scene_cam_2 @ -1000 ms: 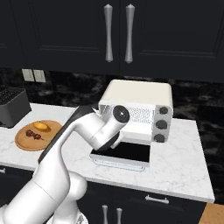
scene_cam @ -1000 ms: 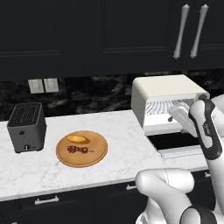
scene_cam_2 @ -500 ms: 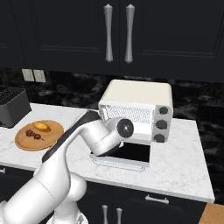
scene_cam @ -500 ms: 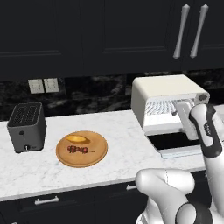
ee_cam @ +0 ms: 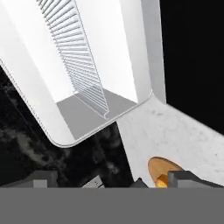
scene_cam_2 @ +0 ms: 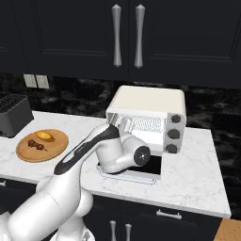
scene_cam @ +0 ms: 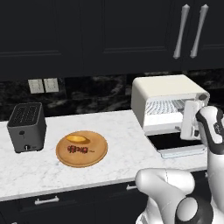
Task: Pick up the kebab skewer and baguette bread, and place them inside the toaster oven. Close the toaster oven door and start by setting the timer.
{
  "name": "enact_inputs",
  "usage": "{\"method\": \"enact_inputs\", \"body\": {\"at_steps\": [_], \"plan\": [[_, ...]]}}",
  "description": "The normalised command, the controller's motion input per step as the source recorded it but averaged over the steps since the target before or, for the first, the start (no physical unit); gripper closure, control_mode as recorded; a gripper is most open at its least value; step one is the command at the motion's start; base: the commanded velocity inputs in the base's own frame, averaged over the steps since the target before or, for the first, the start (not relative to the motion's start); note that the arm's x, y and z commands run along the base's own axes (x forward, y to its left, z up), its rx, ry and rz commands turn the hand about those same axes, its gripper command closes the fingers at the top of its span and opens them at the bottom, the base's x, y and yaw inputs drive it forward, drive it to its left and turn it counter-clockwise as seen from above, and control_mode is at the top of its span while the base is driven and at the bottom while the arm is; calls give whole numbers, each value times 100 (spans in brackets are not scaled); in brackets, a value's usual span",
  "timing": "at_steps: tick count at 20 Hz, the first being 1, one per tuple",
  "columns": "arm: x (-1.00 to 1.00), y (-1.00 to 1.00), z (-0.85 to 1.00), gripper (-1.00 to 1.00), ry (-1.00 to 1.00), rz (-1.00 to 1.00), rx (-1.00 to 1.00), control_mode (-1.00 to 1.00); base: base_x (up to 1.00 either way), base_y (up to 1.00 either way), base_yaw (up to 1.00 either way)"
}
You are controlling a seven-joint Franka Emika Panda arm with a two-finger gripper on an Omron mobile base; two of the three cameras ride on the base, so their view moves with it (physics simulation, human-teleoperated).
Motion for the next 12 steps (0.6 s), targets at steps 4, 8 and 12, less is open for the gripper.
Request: {"method": "enact_inputs", "body": {"at_steps": [4, 8, 12], "plan": [[23, -25, -5, -100, 19, -14, 42, -100, 0, 0, 0], [56, -8, 0, -100, 11, -20, 32, -100, 0, 0, 0], [35, -21, -25, -100, 16, -17, 37, -100, 0, 0, 0]]}}
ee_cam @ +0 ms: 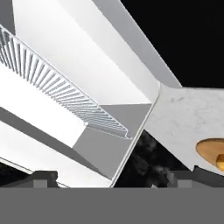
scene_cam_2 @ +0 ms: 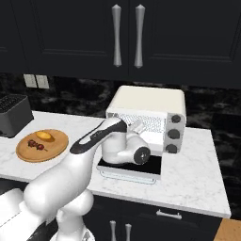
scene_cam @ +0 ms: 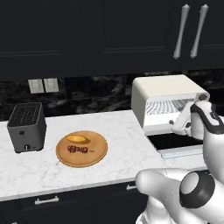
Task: Pick up the kebab skewer and baguette bread, and place them inside the toaster oven. Close the toaster oven door and start by setting the timer.
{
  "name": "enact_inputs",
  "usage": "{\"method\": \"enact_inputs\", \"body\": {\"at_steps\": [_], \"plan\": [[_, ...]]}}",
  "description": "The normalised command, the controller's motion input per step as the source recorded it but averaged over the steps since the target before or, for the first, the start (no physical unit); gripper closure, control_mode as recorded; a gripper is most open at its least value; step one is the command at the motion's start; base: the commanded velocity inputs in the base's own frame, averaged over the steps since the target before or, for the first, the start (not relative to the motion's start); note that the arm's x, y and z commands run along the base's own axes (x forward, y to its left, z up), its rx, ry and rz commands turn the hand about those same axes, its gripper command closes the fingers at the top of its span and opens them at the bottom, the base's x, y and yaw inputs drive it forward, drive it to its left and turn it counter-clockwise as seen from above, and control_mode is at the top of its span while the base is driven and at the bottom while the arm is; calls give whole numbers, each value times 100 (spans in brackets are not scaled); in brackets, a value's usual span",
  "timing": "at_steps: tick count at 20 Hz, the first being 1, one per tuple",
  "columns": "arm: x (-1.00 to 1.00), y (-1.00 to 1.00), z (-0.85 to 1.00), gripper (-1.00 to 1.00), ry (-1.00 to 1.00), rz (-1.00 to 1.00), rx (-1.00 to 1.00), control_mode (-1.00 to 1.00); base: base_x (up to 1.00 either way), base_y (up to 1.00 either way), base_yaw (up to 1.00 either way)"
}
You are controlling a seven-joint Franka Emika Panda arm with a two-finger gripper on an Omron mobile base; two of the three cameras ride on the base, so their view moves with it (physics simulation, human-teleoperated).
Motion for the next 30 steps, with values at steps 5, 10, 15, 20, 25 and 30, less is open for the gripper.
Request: {"method": "enact_inputs", "body": {"at_steps": [5, 10, 15, 20, 25, 30], "plan": [[33, -13, -20, -100, 2, -12, 37, -100, 0, 0, 0], [50, -2, -15, -100, 2, -2, 30, -100, 0, 0, 0], [47, 0, -18, -100, 0, 0, 14, -100, 0, 0, 0], [39, 0, -18, -100, 0, 0, 0, -100, 0, 0, 0], [21, 0, -19, -100, -4, 0, -4, -100, 0, 0, 0], [23, 0, -7, -100, -10, 0, -7, -100, 0, 0, 0]]}}
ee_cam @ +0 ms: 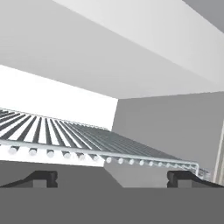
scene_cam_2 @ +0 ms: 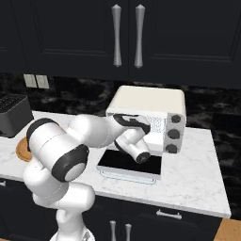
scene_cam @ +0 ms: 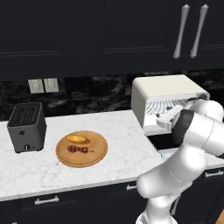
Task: Pick up the kebab skewer and baguette bread, and place them inside the toaster oven. Close the toaster oven door and start by setting the timer.
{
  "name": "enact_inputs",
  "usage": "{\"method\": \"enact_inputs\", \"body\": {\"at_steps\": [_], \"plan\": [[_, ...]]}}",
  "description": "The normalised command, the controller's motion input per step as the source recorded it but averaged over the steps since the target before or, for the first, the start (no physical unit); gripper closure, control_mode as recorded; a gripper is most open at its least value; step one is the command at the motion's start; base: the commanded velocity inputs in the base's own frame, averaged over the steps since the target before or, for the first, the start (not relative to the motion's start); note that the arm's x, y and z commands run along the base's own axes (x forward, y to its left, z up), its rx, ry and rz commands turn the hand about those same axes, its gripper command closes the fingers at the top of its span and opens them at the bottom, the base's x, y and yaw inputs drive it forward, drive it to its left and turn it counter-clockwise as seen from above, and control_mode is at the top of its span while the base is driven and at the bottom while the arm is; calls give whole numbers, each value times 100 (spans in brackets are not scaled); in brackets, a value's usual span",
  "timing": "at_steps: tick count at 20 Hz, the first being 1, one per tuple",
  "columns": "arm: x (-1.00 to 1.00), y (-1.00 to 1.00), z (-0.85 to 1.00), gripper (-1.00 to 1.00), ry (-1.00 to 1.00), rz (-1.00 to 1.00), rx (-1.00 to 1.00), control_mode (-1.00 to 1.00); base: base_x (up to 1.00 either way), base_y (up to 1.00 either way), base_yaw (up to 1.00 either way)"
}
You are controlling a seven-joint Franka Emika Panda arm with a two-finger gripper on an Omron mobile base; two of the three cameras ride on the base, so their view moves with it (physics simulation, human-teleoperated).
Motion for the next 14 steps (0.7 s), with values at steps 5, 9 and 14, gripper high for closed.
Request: {"method": "enact_inputs", "body": {"at_steps": [5, 9, 14], "plan": [[5, 0, -47, -100, 6, -2, -16, -100, 0, 0, 0], [-5, -2, -26, -100, 10, -7, -19, -100, 0, 0, 0], [-88, -14, -49, -100, 21, -9, -23, -100, 0, 0, 0]]}}
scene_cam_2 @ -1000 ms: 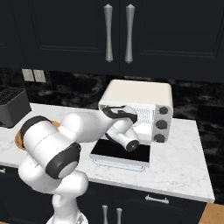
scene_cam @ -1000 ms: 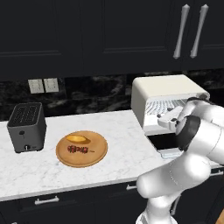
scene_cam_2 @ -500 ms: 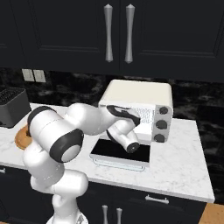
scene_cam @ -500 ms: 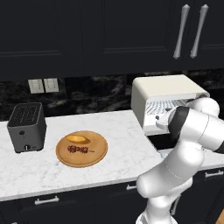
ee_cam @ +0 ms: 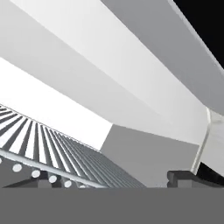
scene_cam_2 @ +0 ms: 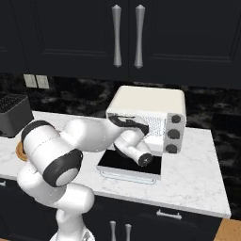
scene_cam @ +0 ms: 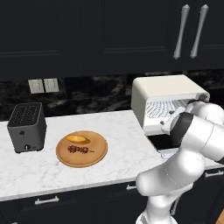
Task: Pick up the kebab skewer and baguette bread, and place them inside the toaster oven. Close the toaster oven door and start by setting the timer.
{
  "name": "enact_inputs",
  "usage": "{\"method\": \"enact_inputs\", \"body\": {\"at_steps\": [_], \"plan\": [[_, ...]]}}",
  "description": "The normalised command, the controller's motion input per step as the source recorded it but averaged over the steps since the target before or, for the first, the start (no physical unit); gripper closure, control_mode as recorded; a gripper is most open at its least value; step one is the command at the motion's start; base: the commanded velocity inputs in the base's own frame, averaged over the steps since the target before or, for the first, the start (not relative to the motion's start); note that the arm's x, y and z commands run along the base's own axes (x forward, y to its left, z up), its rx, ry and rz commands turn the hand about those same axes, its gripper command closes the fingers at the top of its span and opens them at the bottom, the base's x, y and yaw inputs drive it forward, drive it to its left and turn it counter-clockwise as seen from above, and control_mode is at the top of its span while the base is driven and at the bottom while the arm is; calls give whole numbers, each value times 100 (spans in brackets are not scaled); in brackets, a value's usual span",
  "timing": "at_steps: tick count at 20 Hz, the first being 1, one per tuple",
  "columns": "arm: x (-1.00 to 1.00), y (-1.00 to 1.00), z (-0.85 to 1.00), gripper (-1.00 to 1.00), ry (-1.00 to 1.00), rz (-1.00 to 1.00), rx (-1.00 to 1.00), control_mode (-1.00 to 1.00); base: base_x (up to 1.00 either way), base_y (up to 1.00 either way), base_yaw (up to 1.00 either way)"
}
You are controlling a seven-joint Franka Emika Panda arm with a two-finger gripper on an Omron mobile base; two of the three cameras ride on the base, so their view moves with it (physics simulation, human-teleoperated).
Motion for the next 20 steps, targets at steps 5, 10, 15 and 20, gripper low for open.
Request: {"method": "enact_inputs", "body": {"at_steps": [5, 10, 15, 20], "plan": [[-100, -31, -66, -100, 34, -10, -28, -100, 0, 0, 0], [-100, -35, -77, -100, 36, -6, -30, -100, 0, 0, 0], [-100, -12, -55, -100, 21, -6, -30, -100, 0, 0, 0], [-100, 22, 100, -100, -46, 1, -18, -100, 0, 0, 0]]}}
